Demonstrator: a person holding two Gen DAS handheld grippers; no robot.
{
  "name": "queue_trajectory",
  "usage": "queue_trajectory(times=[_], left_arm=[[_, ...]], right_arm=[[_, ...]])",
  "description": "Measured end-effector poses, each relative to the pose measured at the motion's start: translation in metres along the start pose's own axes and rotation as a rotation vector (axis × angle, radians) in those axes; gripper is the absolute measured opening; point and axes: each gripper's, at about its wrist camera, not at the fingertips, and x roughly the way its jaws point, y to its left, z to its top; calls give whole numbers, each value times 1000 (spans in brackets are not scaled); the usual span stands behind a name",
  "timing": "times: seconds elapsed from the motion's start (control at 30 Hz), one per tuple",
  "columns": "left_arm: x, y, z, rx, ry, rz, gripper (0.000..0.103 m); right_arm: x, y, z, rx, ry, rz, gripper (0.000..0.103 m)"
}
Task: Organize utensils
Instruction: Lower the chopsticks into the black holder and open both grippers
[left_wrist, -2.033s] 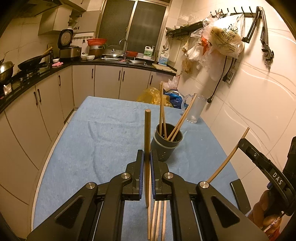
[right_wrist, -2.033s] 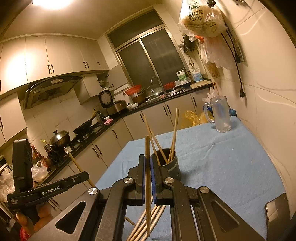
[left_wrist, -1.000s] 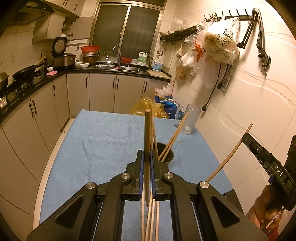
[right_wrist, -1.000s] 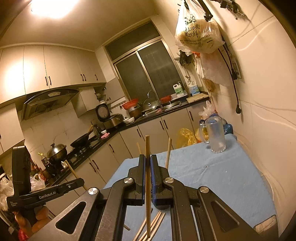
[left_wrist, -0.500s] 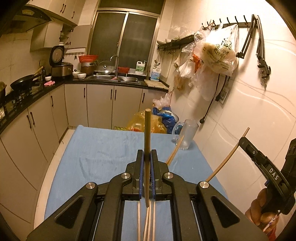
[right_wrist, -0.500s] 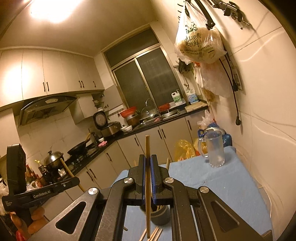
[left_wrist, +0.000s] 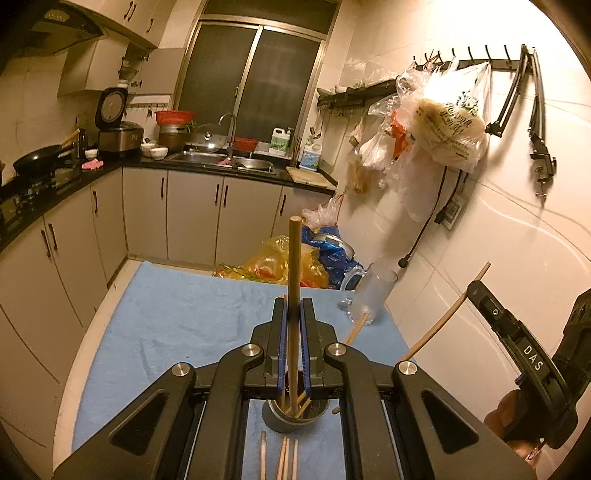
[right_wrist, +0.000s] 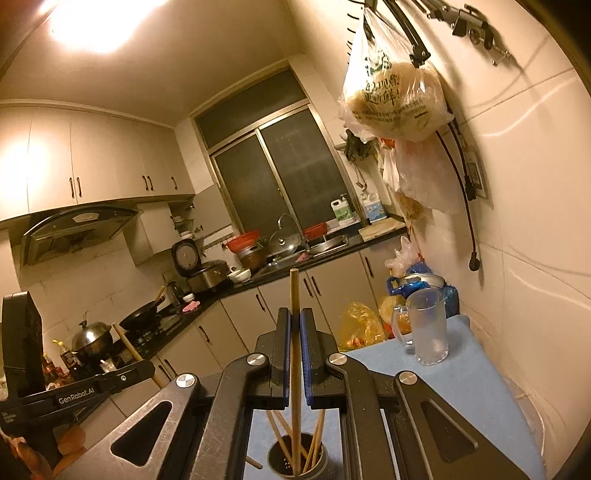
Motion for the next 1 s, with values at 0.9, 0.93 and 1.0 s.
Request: queue_trajectory(times=[0.9,0.93,1.0], left_arm=[[84,24,-42,-28,170,19,6],[84,24,-42,-28,170,19,7],[84,24,-41,-28,169,19,7]], right_arm=[[71,-28,-65,51,208,-9,7],[71,-28,-64,48,207,-6,7],[68,-26,-64,44,204,-6,7]])
